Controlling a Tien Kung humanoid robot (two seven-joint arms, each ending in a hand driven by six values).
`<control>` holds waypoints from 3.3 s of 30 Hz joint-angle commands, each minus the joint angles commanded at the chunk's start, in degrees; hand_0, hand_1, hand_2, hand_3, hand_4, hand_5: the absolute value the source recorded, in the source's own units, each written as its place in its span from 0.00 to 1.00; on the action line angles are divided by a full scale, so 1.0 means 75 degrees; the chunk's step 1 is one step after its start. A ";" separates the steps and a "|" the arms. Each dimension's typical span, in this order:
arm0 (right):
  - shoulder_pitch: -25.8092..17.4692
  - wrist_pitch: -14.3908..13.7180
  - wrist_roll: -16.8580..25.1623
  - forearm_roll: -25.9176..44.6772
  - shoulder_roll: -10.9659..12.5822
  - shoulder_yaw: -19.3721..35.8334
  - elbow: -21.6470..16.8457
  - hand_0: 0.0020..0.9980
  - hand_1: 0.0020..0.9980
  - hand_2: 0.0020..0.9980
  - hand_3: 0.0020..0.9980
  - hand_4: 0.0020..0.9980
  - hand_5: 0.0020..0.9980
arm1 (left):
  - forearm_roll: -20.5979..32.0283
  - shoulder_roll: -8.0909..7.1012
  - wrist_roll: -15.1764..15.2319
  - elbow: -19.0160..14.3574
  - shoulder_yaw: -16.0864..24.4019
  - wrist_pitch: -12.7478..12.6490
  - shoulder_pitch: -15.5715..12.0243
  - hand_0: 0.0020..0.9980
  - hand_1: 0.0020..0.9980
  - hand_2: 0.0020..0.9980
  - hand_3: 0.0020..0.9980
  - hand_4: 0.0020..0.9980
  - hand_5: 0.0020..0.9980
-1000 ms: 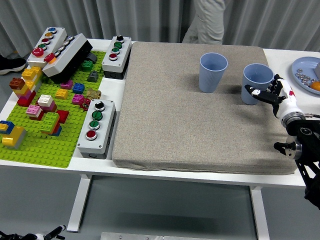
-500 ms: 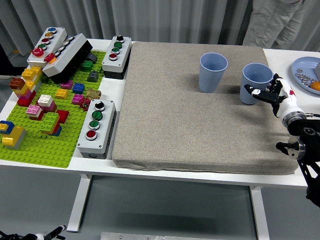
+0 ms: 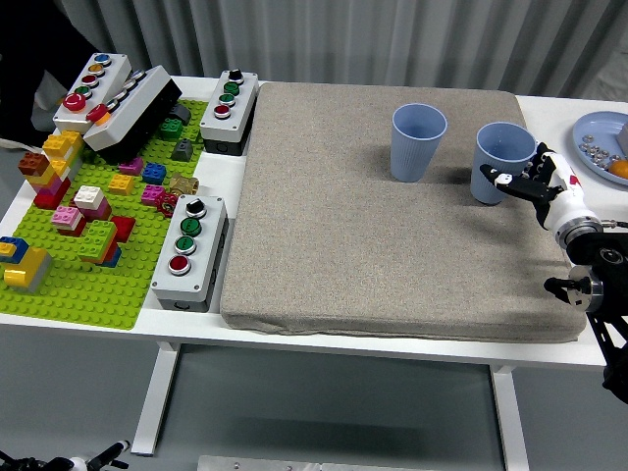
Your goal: Pick cup pour cup place
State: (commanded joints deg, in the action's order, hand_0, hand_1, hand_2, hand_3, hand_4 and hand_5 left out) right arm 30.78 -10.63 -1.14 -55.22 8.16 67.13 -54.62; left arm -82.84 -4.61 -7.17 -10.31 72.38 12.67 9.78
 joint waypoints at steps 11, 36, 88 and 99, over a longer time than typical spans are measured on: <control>-0.0092 0.0013 0.0239 0.0109 -0.0008 -0.0003 0.0109 0.94 0.82 0.79 0.84 0.74 0.12 | -0.0038 0.0005 -0.0003 0.0000 0.0017 0.0010 0.0013 0.84 0.86 0.90 0.79 0.59 1.00; -0.0208 0.0559 0.0145 -0.0067 -0.0001 0.0082 0.0122 0.94 0.83 0.82 0.86 0.76 0.14 | -0.0039 0.0008 -0.0004 0.0000 0.0004 0.0011 -0.0033 0.84 0.86 0.90 0.79 0.59 1.00; -0.0415 0.1027 -0.0365 -0.0619 0.0237 0.0408 -0.0263 0.99 0.96 1.00 1.00 0.86 0.28 | 0.0001 0.0007 -0.0006 0.0000 0.0052 0.0001 -0.0074 0.84 0.86 0.90 0.79 0.60 1.00; -0.0686 0.1082 -0.0461 -0.0598 0.0481 0.0495 -0.0632 1.00 0.96 1.00 1.00 0.86 0.28 | 0.0028 0.0013 0.0005 0.0000 0.0068 -0.0015 -0.0131 0.84 0.86 0.90 0.79 0.60 1.00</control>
State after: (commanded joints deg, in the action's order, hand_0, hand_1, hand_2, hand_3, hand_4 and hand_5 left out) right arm 25.63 -2.51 -4.60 -59.70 11.77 70.84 -59.37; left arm -82.63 -4.51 -7.13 -10.31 72.90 12.56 8.80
